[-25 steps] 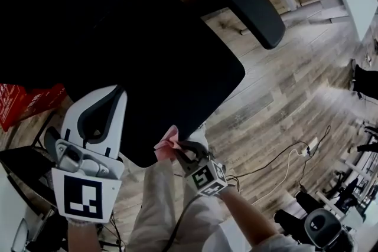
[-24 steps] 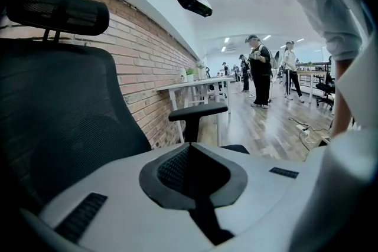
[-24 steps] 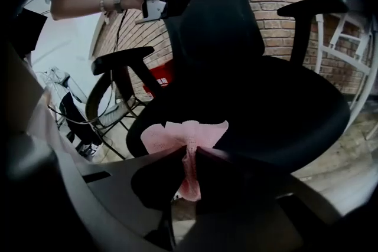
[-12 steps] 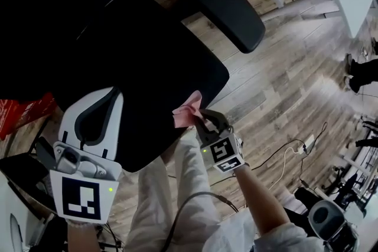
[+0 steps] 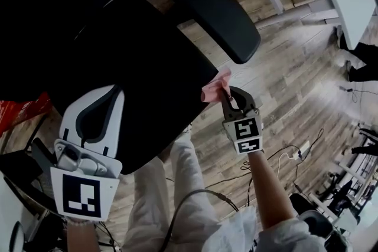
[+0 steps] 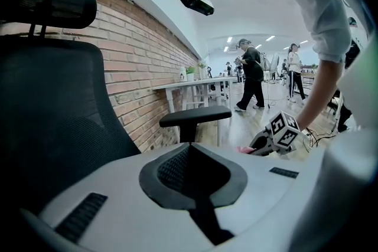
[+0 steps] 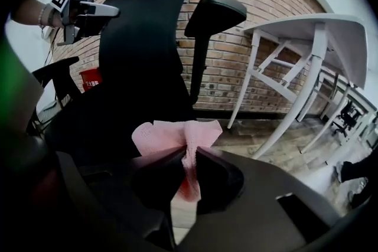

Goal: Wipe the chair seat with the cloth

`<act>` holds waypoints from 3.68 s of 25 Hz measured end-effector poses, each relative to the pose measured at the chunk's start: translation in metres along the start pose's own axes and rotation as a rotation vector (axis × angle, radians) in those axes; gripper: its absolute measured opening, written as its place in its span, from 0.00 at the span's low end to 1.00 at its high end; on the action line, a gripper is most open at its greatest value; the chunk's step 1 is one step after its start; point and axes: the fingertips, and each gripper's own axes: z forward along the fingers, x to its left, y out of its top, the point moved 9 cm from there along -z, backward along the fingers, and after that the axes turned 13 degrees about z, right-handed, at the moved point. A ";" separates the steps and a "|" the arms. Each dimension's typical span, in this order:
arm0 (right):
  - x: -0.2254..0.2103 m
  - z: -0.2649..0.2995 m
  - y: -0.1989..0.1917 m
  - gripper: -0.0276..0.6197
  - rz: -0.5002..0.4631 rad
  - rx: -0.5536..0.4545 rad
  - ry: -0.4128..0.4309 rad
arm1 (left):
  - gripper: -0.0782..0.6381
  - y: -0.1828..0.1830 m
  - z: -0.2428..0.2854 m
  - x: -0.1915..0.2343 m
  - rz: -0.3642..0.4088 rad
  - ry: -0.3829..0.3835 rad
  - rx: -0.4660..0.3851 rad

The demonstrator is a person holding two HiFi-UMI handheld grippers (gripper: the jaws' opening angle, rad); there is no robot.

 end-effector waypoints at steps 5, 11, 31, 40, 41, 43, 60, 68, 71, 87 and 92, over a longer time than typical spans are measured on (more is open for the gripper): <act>-0.015 -0.005 0.008 0.13 0.015 0.009 -0.014 | 0.13 0.005 -0.001 0.000 -0.009 0.022 0.002; 0.022 -0.047 0.035 0.13 0.014 -0.011 0.064 | 0.13 0.028 -0.033 0.010 0.027 0.026 -0.026; 0.206 -0.269 0.297 0.13 -0.189 -0.465 0.259 | 0.13 0.164 -0.286 0.079 0.112 0.239 -0.079; 0.254 -0.345 0.345 0.13 -0.157 -0.588 0.341 | 0.13 0.197 -0.343 0.086 0.110 0.361 -0.169; 0.258 -0.351 0.349 0.13 -0.157 -0.602 0.349 | 0.13 0.200 -0.347 0.086 0.107 0.371 -0.176; 0.264 -0.363 0.355 0.13 -0.158 -0.621 0.353 | 0.13 0.204 -0.354 0.085 0.071 0.389 -0.202; 0.298 -0.383 0.365 0.13 -0.246 -0.640 0.348 | 0.13 0.204 -0.371 0.095 0.076 0.402 -0.268; 0.300 -0.380 0.363 0.13 -0.262 -0.632 0.322 | 0.13 0.200 -0.368 0.096 0.071 0.393 -0.268; 0.303 -0.378 0.362 0.13 -0.263 -0.639 0.328 | 0.13 0.198 -0.367 0.096 0.075 0.387 -0.268; 0.309 -0.384 0.360 0.13 -0.252 -0.682 0.311 | 0.13 0.200 -0.364 0.092 0.073 0.358 -0.289; 0.310 -0.384 0.359 0.13 -0.246 -0.681 0.309 | 0.13 0.200 -0.364 0.092 0.077 0.353 -0.286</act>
